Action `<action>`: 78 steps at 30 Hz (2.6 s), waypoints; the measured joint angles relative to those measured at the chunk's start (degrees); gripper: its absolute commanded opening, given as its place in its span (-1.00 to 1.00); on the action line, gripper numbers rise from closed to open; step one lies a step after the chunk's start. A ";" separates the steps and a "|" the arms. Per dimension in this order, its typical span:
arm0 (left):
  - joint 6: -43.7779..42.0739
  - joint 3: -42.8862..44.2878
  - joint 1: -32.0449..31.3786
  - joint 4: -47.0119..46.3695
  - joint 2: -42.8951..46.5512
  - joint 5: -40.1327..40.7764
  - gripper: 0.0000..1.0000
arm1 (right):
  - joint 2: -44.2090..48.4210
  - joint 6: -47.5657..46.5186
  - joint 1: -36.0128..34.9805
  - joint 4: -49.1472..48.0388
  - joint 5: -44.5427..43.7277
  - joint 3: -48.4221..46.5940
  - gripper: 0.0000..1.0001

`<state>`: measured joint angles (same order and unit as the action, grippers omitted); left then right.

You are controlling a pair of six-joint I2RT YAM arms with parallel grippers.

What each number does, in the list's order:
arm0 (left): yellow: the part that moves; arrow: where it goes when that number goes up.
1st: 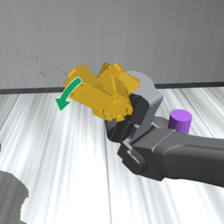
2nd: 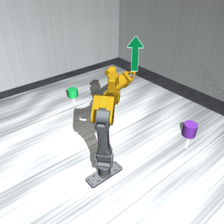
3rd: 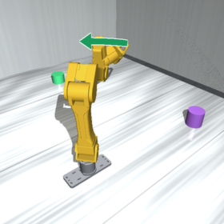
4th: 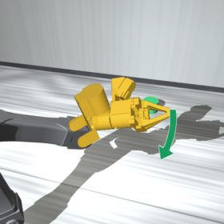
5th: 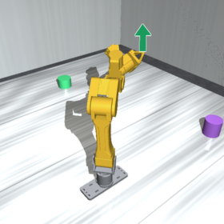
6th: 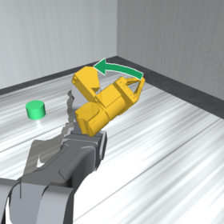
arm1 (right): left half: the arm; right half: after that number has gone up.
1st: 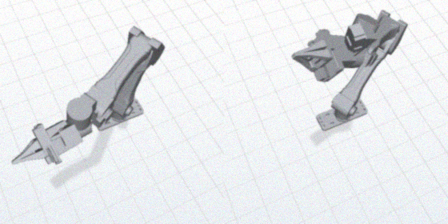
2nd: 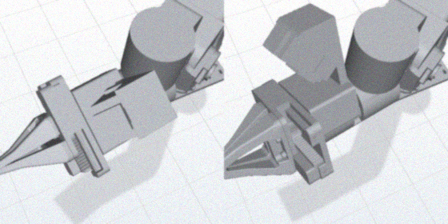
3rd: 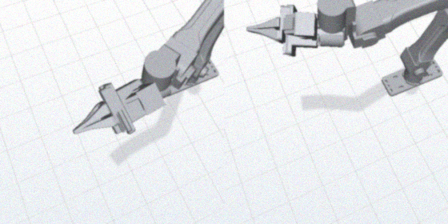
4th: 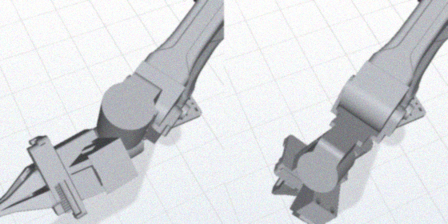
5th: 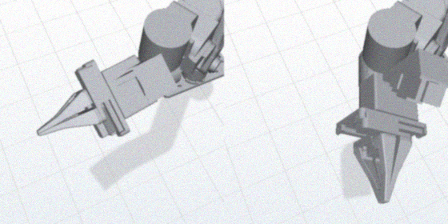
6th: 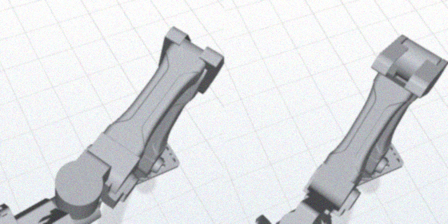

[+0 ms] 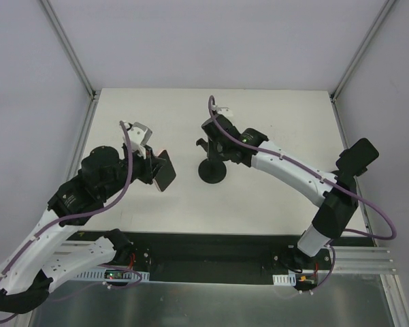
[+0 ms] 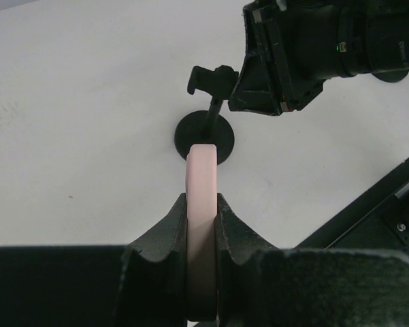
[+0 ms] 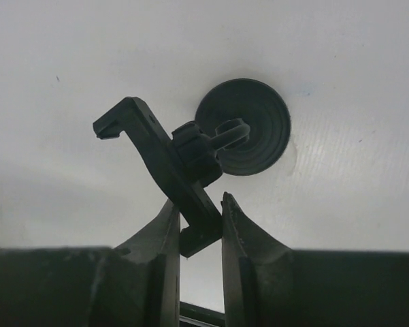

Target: Place the phone on the phone stand

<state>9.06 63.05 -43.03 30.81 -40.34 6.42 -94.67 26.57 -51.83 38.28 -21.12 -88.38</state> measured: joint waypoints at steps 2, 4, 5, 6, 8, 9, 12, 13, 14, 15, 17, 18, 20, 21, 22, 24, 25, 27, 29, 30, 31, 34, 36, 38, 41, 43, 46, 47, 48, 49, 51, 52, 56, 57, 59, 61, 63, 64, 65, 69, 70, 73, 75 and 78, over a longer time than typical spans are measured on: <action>0.20 0.02 0.00 -0.11 -1.75 -1.99 -1.00 | -0.22 -7.65 0.13 0.81 2.71 -1.11 -0.99; 0.31 0.02 0.00 -0.09 -3.23 -3.41 -1.00 | -1.44 -14.60 0.20 4.04 5.31 -4.09 -0.99; 0.33 0.02 0.00 -0.09 -3.87 -4.13 -1.00 | -2.16 -18.47 0.22 5.84 6.82 -5.62 -0.99; 0.37 0.02 0.00 -0.09 -4.28 -4.94 -1.00 | -2.73 -21.92 0.22 7.23 8.44 -6.86 -0.99; 0.39 0.02 0.00 -0.09 -4.55 -6.21 -1.00 | -3.23 -28.26 0.66 8.74 12.87 -8.00 -0.99; 0.42 0.04 0.00 -0.11 -4.55 -6.58 -1.00 | -3.21 -30.75 0.94 9.22 14.99 -8.02 -0.99; 0.42 0.13 0.00 -0.42 -4.46 -8.22 -1.00 | -2.40 -39.19 2.12 9.84 21.88 -7.30 -0.92; 0.39 0.13 0.00 -0.57 -4.44 -8.98 -1.00 | -1.79 -41.59 2.34 9.77 23.91 -6.38 -0.79; 0.42 0.13 0.00 -0.74 -4.44 -9.49 -1.00 | -1.16 -43.50 2.75 9.75 25.57 -5.55 -0.67; 0.39 0.13 0.00 -1.05 -4.42 -10.12 -1.00 | -0.55 -45.11 3.04 9.84 26.97 -4.92 -0.57; 0.44 0.13 0.00 -1.86 -4.42 -11.39 -1.00 | 0.11 -46.86 3.89 9.81 28.94 -4.11 -0.32; 0.44 0.13 0.00 -2.21 -4.42 -11.93 -1.00 | 0.15 -46.80 4.31 9.79 29.35 -4.02 -0.22; 0.46 0.13 0.00 -2.54 -4.44 -12.46 -1.00 | 0.13 -45.13 4.92 10.36 28.74 -4.02 0.17; 0.46 0.13 0.00 -2.64 -4.48 -12.61 -1.00 | 0.13 -43.65 5.03 11.02 27.74 -4.02 0.38; 0.46 0.13 0.00 -2.69 -4.55 -12.66 -1.00 | 0.13 -41.51 4.81 11.47 26.67 -4.02 0.53; 0.44 0.13 0.00 -2.69 -4.70 -12.63 -1.00 | 0.50 -37.27 3.52 10.84 23.67 -3.43 0.53; 0.42 0.13 0.00 -2.69 -4.83 -12.63 -1.00 | 0.96 -35.01 2.47 10.32 22.29 -2.80 0.52; 0.42 0.13 0.00 -2.71 -5.09 -12.66 -1.00 | 2.34 -31.06 0.24 9.14 19.30 -1.14 0.41; 0.42 0.13 0.00 -2.71 -5.20 -12.63 -1.00 | 3.54 -27.52 -1.68 8.46 16.57 -0.04 0.30; 0.42 0.11 0.00 -2.71 -5.18 -12.66 -1.00 | 4.02 -25.55 -2.49 8.09 15.06 0.24 0.14; 0.42 0.11 0.00 -2.71 -5.09 -12.63 -1.00 | 4.33 -23.76 -3.06 7.80 13.70 0.26 0.08; 0.42 -0.22 0.00 -2.93 -4.37 -12.61 -1.00 | 4.48 -18.64 -3.54 7.48 9.31 0.09 -0.08; 0.39 -0.48 0.00 -3.06 -3.65 -12.61 -1.00 | 3.98 -16.26 -3.54 8.26 6.97 -0.44 -0.14; 0.42 -0.83 0.00 -3.10 -2.84 -12.59 -1.00 | 3.13 -14.43 -3.50 9.11 4.72 -1.31 -0.20; 0.39 -1.22 0.00 -3.10 -1.99 -12.59 -1.00 | 2.29 -12.79 -3.67 9.38 2.38 -1.92 -0.31; 0.39 -1.33 0.00 -3.10 -1.75 -12.59 -1.00 | 2.10 -12.17 -3.80 9.55 1.29 -2.03 -0.41; 0.39 -1.38 0.00 -3.10 -1.73 -12.63 -1.00 | 2.08 -11.98 -3.82 9.53 0.42 -2.08 -0.51; 0.39 -1.38 0.00 -3.10 -1.79 -12.63 -1.00 | 2.01 -11.98 -3.82 9.55 0.42 -2.16 -0.56; 0.37 -1.38 0.00 -3.15 -1.95 -12.70 -1.00 | 1.86 -12.04 -3.82 9.51 0.42 -2.32 -0.70; 0.37 -1.38 0.00 -3.15 -2.08 -12.90 -1.00 | 1.68 -12.11 -3.82 9.46 0.42 -2.38 -0.82; 0.37 -1.38 0.00 -3.17 -2.47 -13.55 -1.00 | 1.46 -12.52 -3.82 9.20 -0.02 -2.43 -0.99; 0.35 -1.38 0.00 -3.19 -2.67 -13.92 -1.00 | 1.36 -13.16 -3.74 8.74 0.00 -2.43 -0.99; -0.35 -1.38 0.00 -3.89 -3.78 -17.22 -1.00 | 1.22 -17.81 -3.80 7.65 1.16 -2.38 -0.99; -1.16 -1.38 0.00 -4.28 -4.55 -19.39 -1.00 | 1.29 -20.06 -3.80 7.10 2.14 -2.23 -0.99; -3.08 -1.38 0.13 -5.49 -6.25 -26.25 -1.00 | 1.70 -25.14 -3.54 5.46 4.24 -1.46 -0.99; -5.66 -1.36 0.26 -7.04 -8.81 -35.08 -1.00 | 2.89 -30.12 -2.67 3.63 8.33 0.02 -0.99; -7.87 -1.25 0.26 -8.28 -11.45 -42.86 -1.00 | 4.15 -34.97 -0.92 2.97 13.35 1.18 -0.99; -8.83 -1.05 0.26 -8.72 -12.39 -45.44 -1.00 | 4.63 -36.61 -0.02 2.80 15.74 1.77 -0.99; -10.32 -0.61 0.26 -9.55 -13.81 -48.41 -1.00 | 5.33 -39.06 1.49 2.27 19.17 2.80 -0.99; -12.28 -0.63 0.26 -16.17 -16.15 -51.49 -1.00 | 6.78 -43.74 5.42 1.77 26.95 4.44 -0.99; -12.39 -1.29 0.26 -19.45 -16.41 -51.60 -1.00 | 6.78 -44.30 6.21 1.75 28.72 4.66 -0.99; -12.24 -5.11 0.31 -31.74 -17.03 -51.60 -1.00 | 6.80 -45.42 7.41 1.27 32.50 5.20 -0.99; -12.50 -5.97 0.31 -35.47 -18.58 -52.06 -1.00 | 6.80 -45.90 7.63 0.92 34.16 5.55 -0.99; -14.01 -4.33 0.31 -36.96 -23.63 -52.72 -1.00 | 6.84 -46.42 8.07 0.81 35.67 5.73 -0.99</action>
<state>-4.95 58.72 -42.72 -6.15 -63.96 -46.30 -87.83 -19.86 -43.77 39.09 14.55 -82.65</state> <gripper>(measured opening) 0.110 0.062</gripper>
